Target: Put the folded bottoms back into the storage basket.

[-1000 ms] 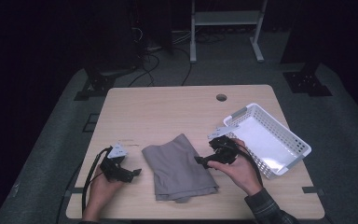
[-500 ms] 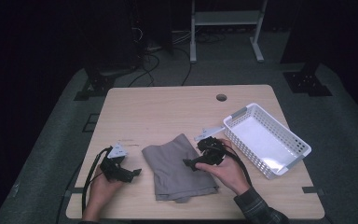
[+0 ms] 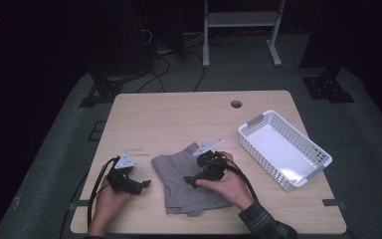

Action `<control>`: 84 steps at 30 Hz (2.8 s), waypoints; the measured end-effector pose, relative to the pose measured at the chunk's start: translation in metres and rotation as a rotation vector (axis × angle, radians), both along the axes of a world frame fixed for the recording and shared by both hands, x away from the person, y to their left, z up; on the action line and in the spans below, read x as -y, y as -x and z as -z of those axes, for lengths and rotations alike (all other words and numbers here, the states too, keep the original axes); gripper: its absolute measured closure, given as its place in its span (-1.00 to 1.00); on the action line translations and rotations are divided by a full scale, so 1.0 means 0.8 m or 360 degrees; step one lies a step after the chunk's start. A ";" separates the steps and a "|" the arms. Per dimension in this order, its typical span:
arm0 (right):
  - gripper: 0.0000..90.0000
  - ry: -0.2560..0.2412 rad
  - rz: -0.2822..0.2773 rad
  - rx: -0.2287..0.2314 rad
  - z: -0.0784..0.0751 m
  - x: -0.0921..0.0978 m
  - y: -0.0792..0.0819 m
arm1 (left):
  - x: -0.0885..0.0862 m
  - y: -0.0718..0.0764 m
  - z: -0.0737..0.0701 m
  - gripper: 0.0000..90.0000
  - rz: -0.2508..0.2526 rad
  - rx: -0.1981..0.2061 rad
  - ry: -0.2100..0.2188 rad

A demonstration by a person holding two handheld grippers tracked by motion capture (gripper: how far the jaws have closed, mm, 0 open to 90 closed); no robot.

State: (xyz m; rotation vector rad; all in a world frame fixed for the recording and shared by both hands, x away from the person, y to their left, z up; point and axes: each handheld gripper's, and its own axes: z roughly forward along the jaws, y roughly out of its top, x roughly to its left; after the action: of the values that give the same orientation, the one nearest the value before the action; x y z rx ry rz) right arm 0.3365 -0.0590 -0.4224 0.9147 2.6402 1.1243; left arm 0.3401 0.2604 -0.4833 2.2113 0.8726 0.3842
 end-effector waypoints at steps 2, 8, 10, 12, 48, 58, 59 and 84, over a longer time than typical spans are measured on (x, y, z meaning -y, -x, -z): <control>-0.82 0.0006 0.0004 -0.0012 0.004 -0.006 0.000 | 0.000 0.000 0.000 -1.00 0.0001 -0.0001 0.0000; -0.92 0.0073 0.0005 -0.0009 0.017 -0.022 0.001 | -0.001 0.001 0.000 -1.00 0.0006 -0.0002 -0.0007; -0.94 0.0063 0.0012 -0.0021 0.023 -0.026 0.001 | -0.001 0.001 0.000 -1.00 0.0006 -0.0002 -0.0008; -0.96 0.0079 0.0023 -0.0032 0.028 -0.028 0.001 | -0.001 0.001 0.000 -1.00 0.0008 0.0000 -0.0010; 0.24 0.0136 0.0016 -0.0088 0.049 -0.035 0.007 | -0.001 0.001 0.000 -1.00 0.0002 -0.0001 -0.0009; 0.35 0.0052 -0.0026 -0.0119 0.048 -0.023 0.008 | -0.001 0.001 0.000 -1.00 0.0003 -0.0001 -0.0009; 0.36 0.0037 -0.0027 -0.0127 0.048 -0.022 0.008 | -0.001 0.001 0.000 -1.00 0.0002 -0.0001 -0.0008; 0.40 -0.0091 -0.0027 -0.0074 -0.003 0.006 0.004 | -0.001 0.002 0.000 -1.00 0.0000 0.0003 -0.0001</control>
State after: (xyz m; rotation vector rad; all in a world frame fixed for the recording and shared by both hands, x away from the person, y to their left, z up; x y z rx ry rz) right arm 0.3335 -0.0639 -0.4202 0.9414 2.6707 1.2026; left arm 0.3383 0.2611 -0.4834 2.2113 0.8717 0.3871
